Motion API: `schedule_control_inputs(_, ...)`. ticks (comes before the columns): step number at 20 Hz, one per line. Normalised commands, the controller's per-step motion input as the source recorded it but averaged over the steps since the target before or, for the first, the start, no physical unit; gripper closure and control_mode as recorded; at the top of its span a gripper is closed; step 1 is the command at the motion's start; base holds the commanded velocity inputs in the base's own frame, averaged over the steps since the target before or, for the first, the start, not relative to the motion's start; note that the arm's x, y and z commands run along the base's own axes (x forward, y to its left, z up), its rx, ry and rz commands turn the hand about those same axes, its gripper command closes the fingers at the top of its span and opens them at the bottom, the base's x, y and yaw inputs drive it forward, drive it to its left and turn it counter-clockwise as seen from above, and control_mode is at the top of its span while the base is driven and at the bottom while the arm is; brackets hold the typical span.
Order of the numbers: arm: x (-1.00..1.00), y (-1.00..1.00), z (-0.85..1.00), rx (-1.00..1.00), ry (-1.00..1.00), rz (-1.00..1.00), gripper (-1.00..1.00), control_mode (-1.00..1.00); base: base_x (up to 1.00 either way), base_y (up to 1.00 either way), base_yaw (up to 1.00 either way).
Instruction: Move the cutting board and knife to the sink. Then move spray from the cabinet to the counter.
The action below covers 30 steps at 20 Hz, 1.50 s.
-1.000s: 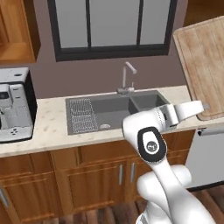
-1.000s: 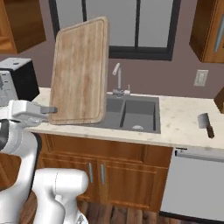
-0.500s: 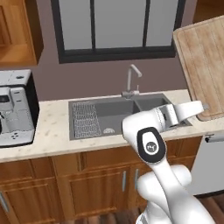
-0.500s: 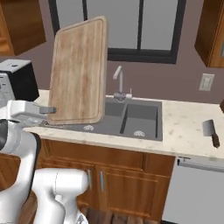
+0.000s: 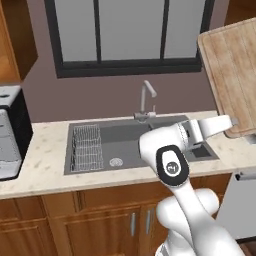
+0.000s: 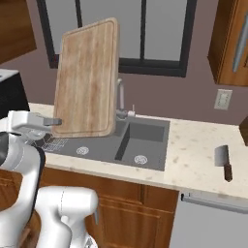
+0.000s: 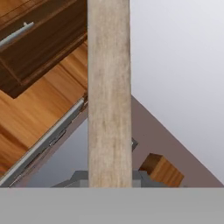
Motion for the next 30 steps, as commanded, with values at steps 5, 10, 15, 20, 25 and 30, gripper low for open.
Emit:
schedule_control_inputs(5, 0.00, 0.00, 0.00, 0.00, 0.00, 0.00, 1.00, 1.00, 0.41, -0.46, 0.04)
schedule_control_inputs(10, 0.00, 0.00, 0.00, 0.00, 0.00, 0.00, 1.00, 1.00, 0.37, -0.13, 0.00)
schedule_control_inputs(15, 0.00, 0.00, 0.00, 0.00, 0.00, 0.00, 1.00, 1.00, 0.47, 0.00, 0.00)
schedule_control_inputs(20, 0.00, 0.00, 0.00, 0.00, 0.00, 0.00, 1.00, 1.00, 0.54, 0.00, 0.00)
schedule_control_inputs(25, 0.00, 0.00, 0.00, 0.00, 0.00, 0.00, 1.00, 1.00, 0.55, 0.00, 0.00)
schedule_control_inputs(30, 0.06, 0.01, -0.11, 0.00, 0.00, 0.02, 1.00, -1.00, 0.09, 0.00, 0.00)
